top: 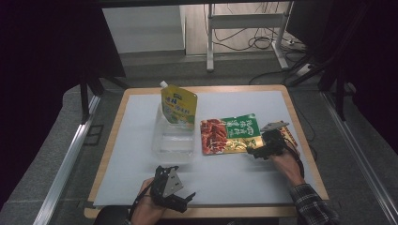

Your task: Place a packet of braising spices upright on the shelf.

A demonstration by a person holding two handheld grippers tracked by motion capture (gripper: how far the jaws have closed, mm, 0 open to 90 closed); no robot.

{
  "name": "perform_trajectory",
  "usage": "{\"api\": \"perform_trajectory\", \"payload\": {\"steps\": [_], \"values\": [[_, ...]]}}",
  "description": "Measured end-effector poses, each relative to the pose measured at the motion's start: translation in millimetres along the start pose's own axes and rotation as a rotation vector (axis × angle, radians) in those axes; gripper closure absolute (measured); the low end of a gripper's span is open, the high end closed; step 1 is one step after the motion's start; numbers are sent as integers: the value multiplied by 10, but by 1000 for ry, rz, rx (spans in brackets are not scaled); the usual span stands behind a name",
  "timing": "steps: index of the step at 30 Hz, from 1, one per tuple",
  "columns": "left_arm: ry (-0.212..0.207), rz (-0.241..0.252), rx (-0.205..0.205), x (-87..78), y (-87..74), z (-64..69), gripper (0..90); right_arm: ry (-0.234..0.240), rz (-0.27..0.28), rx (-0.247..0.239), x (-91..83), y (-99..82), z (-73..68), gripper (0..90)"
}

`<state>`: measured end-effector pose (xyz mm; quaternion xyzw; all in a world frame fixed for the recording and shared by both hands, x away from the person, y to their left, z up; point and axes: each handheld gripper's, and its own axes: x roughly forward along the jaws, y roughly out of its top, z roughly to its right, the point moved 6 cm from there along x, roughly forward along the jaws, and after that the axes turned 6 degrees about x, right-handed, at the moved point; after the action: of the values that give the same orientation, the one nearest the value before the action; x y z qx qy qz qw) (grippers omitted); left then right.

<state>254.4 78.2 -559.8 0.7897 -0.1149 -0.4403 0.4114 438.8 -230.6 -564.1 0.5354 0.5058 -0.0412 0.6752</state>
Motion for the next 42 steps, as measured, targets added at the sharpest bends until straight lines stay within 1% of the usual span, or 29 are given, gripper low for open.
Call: {"api": "perform_trajectory", "payload": {"steps": [1,3,9,11,13,17,19,22,23,24,25,32,33,34,35,37,39,41,42], "values": [[-1,0,1,0,1,2,0,-3,-14,6,25,-13,12,3],[-2,0,1,1,1,3,0,-6,-19,10,49,-20,28,3],[-5,-1,6,0,2,9,0,-5,-17,21,76,-11,45,3],[-7,-1,8,1,3,12,0,8,-11,29,86,-2,34,1],[-9,0,9,1,4,14,0,7,-14,29,86,-1,33,1],[-12,1,10,2,7,18,0,22,-6,40,85,8,26,0],[-13,0,12,5,7,23,0,44,8,54,72,24,15,0],[-15,0,14,5,7,24,0,41,12,55,65,34,13,0],[-15,0,14,6,7,25,0,31,7,66,67,34,17,0],[-15,0,14,6,7,26,0,20,2,67,73,32,32,0],[-16,0,14,6,6,26,0,24,2,77,94,32,54,0],[-18,-10,22,20,1,38,0,17,29,95,143,80,106,0],[-18,-9,24,20,1,38,0,27,34,106,152,95,110,0],[-19,-9,24,20,2,39,0,27,34,106,152,95,110,0],[-17,-9,23,19,2,39,0,43,43,118,156,105,105,0],[-18,-9,23,19,1,37,0,46,44,123,152,106,108,0],[-18,-9,22,19,1,37,0,58,52,137,142,115,108,0],[-18,-10,23,20,1,38,0,73,75,154,114,143,101,0],[-19,-10,25,21,0,39,0,73,75,154,114,143,101,0]]}}
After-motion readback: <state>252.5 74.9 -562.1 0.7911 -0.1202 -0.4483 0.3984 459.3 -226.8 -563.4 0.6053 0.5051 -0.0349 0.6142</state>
